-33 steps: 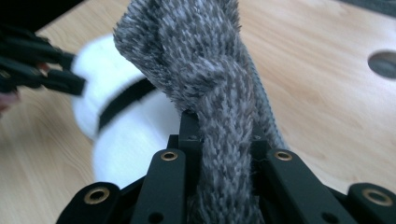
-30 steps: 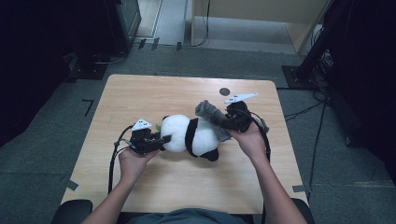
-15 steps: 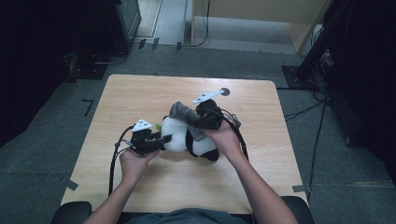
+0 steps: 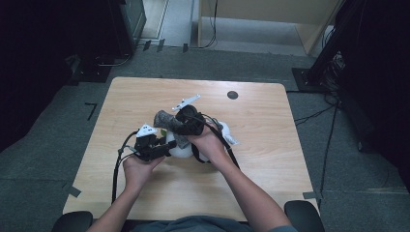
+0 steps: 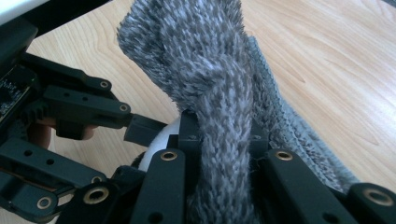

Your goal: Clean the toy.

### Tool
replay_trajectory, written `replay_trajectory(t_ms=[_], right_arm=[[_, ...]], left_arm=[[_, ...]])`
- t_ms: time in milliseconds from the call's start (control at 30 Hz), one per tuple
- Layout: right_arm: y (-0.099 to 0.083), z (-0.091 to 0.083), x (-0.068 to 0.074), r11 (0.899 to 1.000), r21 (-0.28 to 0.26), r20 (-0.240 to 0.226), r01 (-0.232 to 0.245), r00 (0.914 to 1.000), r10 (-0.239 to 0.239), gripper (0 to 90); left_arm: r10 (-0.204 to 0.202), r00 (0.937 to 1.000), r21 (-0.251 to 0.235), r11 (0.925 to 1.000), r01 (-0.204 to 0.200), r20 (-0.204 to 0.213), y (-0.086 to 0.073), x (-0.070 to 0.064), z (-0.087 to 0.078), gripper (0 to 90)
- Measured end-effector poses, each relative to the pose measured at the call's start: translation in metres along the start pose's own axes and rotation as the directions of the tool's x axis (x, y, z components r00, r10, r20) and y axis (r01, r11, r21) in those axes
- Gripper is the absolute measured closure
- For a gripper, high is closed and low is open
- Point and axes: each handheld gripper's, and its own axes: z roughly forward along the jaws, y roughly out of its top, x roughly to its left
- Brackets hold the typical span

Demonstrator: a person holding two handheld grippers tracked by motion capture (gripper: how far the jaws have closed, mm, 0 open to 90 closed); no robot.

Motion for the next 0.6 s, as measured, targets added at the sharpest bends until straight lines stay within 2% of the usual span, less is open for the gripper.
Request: replay_trajectory(t_ms=[267, 467, 600], right_arm=[[-0.016, -0.004, 0.000, 0.999, -0.002, -0.010, 0.042, 0.9991, -0.042, 77.2], [-0.032, -0.020, -0.006, 0.999, 0.020, -0.004, 0.048, 0.9988, -0.048, 77.3], [-0.047, -0.035, -0.016, 0.999, 0.021, 0.001, 0.028, 0.9996, -0.028, 77.4]], left_arm=[[0.015, 0.9998, 0.015, 0.9998, -0.015, -0.013, -0.001, -0.001, 0.001, 61.7], [0.020, 0.9997, 0.020, 0.9996, -0.020, -0.012, -0.001, 0.000, 0.001, 62.4], [0.025, 0.9997, 0.018, 0.9995, -0.025, -0.008, 0.000, 0.000, 0.001, 62.6]])
